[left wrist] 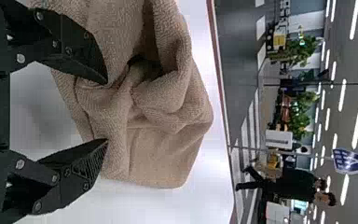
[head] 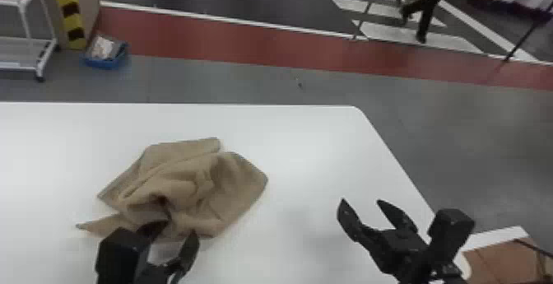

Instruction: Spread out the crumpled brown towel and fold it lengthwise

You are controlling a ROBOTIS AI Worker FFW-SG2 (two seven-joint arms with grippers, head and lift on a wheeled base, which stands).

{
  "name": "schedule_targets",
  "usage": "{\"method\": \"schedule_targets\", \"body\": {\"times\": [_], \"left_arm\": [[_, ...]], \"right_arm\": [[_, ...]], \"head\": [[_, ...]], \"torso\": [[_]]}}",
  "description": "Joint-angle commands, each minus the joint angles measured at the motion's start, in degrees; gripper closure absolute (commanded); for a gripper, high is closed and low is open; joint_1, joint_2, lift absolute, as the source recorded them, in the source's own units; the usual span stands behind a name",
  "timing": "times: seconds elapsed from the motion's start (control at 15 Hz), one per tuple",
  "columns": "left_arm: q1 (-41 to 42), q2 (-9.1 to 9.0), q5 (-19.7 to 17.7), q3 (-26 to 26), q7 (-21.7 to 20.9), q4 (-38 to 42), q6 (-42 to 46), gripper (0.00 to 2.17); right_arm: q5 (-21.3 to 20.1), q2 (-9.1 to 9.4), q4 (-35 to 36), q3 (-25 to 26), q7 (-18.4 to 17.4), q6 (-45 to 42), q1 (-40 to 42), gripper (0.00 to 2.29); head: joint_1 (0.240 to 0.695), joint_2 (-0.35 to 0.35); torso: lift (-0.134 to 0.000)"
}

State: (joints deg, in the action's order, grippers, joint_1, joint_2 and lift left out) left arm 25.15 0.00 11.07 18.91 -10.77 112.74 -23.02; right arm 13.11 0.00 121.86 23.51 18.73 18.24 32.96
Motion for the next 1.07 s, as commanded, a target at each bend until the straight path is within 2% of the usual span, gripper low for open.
{"method": "schedule_targets", "body": {"times": [0.0,0.07,0.13,0.2,0.27,0.4,0.53,0.6,0.67,0.93,1.0], "left_arm": [[-0.72,-0.15,0.18,-0.28,-0.31,-1.12,-0.67,0.9],[-0.28,-0.15,0.18,-0.89,-0.48,-0.42,-0.32,1.34],[0.95,-0.15,0.18,-1.6,-0.83,1.43,0.73,1.68],[2.71,-0.15,0.09,-2.74,-2.15,4.33,1.26,1.72],[4.99,-0.15,-0.09,-4.41,-5.23,8.64,1.44,1.73],[9.56,-0.15,-0.53,-7.84,-13.14,17.95,-0.67,1.73],[12.11,-0.15,-2.99,-12.32,-21.14,26.74,-8.76,1.73],[12.29,-0.15,-5.98,-15.22,-24.56,30.7,-15.79,1.73],[12.2,-0.15,-8.44,-17.33,-25.62,33.33,-19.83,1.73],[9.21,-0.15,-8.44,-17.33,-20.43,36.85,-21.42,1.73],[8.07,-0.15,-8.17,-16.98,-19.03,38.61,-24.4,1.73]], "right_arm": [[0.69,0.05,-0.49,0.4,-0.01,0.0,-0.17,0.09],[0.69,0.05,-0.66,0.4,-0.01,0.0,-0.26,0.09],[0.69,0.05,-0.75,0.4,-0.01,0.0,-0.26,0.09],[0.78,0.05,-1.1,0.48,-0.01,0.0,-0.35,0.09],[0.69,0.05,-1.19,0.75,-0.01,0.0,-0.35,0.09],[0.69,0.05,-1.89,0.66,-0.01,0.0,-0.7,0.09],[0.6,0.05,-2.16,0.57,-0.01,0.0,-0.88,0.09],[0.6,0.05,-2.25,0.48,-0.01,0.0,-0.96,0.09],[0.52,0.05,-2.33,0.48,-0.01,0.0,-0.96,0.09],[0.43,0.05,-2.42,0.4,-0.01,0.0,-0.96,0.09],[0.43,0.05,-2.42,0.4,-0.01,0.0,-0.96,0.09]], "head": [[0.695,-0.35],[0.695,-0.35],[0.695,-0.35],[0.695,-0.35],[0.695,-0.35],[0.695,-0.35],[0.695,-0.35],[0.695,-0.35],[0.695,-0.35],[0.695,-0.35],[0.695,-0.35]], "torso": [[-0.124],[-0.124],[-0.124],[-0.124],[-0.124],[-0.124],[-0.124],[-0.124],[-0.124],[-0.124],[-0.124]]}}
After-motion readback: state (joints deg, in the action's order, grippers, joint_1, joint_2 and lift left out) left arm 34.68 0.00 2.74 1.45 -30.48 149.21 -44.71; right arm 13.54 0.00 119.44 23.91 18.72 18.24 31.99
